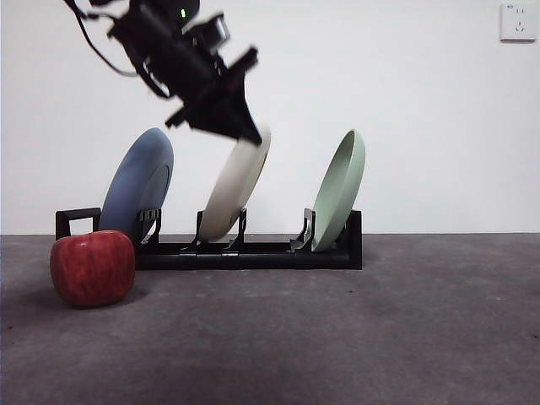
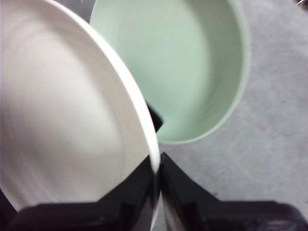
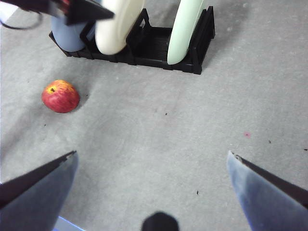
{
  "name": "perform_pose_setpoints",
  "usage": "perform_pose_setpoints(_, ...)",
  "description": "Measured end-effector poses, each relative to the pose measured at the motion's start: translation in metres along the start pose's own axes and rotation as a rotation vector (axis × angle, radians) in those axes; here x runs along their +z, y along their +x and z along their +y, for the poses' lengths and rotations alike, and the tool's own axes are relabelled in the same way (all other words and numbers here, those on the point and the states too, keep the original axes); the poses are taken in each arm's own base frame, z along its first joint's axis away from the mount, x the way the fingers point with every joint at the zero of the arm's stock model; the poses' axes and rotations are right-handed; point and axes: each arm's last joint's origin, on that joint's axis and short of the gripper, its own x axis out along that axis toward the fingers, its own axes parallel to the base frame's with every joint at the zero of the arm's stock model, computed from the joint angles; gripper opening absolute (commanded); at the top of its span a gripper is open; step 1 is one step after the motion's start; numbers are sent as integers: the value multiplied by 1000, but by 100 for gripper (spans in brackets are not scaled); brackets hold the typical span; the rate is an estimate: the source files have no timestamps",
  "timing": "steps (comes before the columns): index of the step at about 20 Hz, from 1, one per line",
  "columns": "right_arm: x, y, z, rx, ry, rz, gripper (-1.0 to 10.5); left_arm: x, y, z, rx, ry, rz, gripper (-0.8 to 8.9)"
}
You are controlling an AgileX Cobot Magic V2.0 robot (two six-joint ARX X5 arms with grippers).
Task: Take the yellow plate from the plate rack,put the plate on the table,take the apple from the table,put the apple in the plate
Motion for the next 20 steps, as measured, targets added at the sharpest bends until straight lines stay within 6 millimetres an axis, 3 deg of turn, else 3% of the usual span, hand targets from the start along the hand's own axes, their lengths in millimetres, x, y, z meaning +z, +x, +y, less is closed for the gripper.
perform_pose_setpoints(5,0,0,0,0,0,0,566,25,-61,-28,-4,66,-142,-8)
perform_pose_setpoints(8,0,0,0,0,0,0,566,29,-99,-51,-43,97,-167,-8)
perform_pose_setpoints(12,1,1,0,0,-2,-3,566,18,-145,-109,49,268,-103,-8)
perform_pose_setpoints(15,3,3,-2,-1,-4,-8,566,2,-153,-151,98,430,-4,-7)
perform_pose_setpoints(20,3,3,-2,-1,-5,-9,566,-29,-128,-202,162,632,250,-6)
